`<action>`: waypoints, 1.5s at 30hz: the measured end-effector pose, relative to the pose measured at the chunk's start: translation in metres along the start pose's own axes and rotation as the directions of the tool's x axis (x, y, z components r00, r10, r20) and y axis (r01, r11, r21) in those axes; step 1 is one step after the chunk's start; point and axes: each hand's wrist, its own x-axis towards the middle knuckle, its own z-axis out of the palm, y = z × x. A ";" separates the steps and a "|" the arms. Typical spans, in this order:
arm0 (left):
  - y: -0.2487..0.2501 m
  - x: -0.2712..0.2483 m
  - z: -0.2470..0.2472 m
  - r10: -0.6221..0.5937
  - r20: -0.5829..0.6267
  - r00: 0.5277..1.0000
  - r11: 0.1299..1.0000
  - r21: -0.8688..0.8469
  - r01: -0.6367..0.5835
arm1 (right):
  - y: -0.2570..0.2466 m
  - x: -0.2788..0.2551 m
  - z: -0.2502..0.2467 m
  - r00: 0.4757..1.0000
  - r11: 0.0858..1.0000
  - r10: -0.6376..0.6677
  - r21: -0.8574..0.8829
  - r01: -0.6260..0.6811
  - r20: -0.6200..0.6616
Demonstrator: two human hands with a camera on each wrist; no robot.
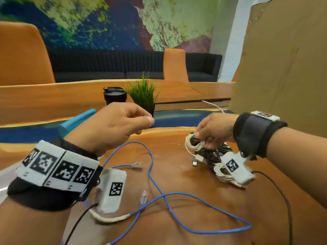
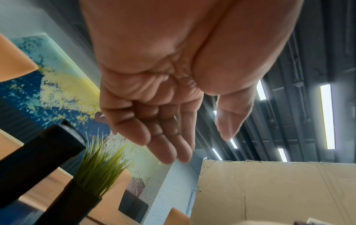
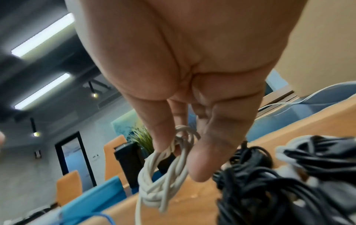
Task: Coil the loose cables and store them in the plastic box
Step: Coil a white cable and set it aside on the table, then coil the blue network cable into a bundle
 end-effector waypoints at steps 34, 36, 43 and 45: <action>0.024 -0.087 -0.054 -0.058 0.318 0.946 0.898 0.430 -0.090 | -0.047 -0.113 0.054 0.897 0.741 -0.411 -0.512 0.434 0.164; 0.042 -0.072 -0.062 -0.042 0.140 0.989 0.997 0.075 0.032 | -0.057 -0.113 0.050 0.905 0.798 -0.406 -0.432 0.421 0.131; 0.097 -0.026 -0.071 -0.208 -0.109 0.972 0.745 -0.662 0.085 | -0.099 -0.119 0.053 0.887 0.756 -0.455 -0.494 0.431 0.077; 0.110 -0.018 -0.073 -0.221 -0.129 0.967 0.658 -0.751 0.051 | -0.117 -0.126 0.056 0.813 0.707 -0.582 -0.481 0.519 0.022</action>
